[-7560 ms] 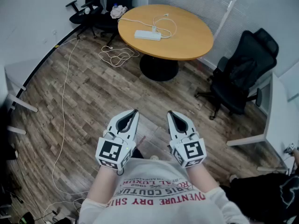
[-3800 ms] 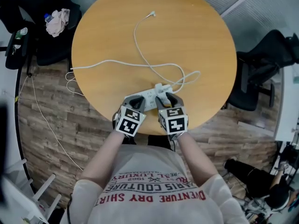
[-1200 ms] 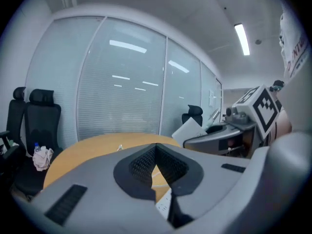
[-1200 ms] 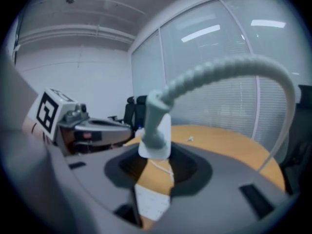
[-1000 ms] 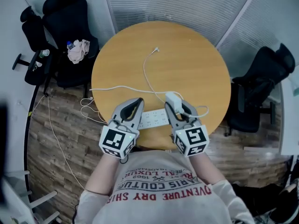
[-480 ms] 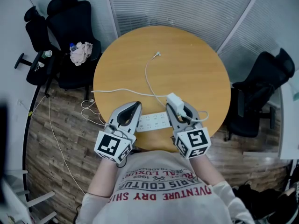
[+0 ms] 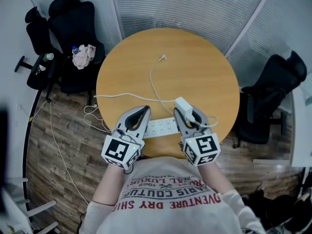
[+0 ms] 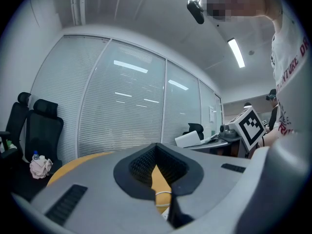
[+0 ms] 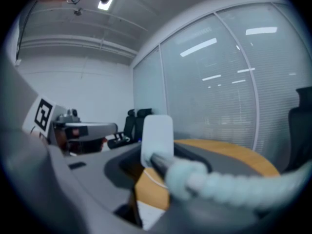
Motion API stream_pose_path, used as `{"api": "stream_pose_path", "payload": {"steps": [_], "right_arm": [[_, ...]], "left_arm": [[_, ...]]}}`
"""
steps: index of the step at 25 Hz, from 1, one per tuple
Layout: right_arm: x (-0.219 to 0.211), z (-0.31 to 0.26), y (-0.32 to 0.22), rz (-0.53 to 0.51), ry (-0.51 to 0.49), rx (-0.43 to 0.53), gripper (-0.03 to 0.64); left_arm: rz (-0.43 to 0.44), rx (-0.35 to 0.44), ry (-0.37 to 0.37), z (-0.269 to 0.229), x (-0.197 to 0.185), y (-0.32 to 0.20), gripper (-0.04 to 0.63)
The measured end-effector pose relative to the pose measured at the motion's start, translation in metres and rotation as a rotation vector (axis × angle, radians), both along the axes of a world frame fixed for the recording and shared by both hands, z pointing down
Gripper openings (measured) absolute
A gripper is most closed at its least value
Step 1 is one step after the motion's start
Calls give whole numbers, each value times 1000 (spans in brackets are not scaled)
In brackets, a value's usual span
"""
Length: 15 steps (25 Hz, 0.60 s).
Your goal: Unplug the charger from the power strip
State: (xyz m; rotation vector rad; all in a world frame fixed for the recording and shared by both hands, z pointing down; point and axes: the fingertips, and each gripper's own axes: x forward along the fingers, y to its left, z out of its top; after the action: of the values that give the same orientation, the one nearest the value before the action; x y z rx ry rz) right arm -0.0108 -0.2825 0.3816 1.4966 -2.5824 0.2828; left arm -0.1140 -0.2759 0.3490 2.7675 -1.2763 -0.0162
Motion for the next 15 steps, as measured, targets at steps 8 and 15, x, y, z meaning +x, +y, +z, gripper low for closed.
{"api": "stream_pose_path", "payload": {"steps": [8,15], "right_arm": [[1,5,1,0,23,-1,153],[1,9,3,-5,25,-8,153]], "left_arm": [[12,-17,-32,4,9,0,32],[13,-25,-46,8,10,1,32]]}}
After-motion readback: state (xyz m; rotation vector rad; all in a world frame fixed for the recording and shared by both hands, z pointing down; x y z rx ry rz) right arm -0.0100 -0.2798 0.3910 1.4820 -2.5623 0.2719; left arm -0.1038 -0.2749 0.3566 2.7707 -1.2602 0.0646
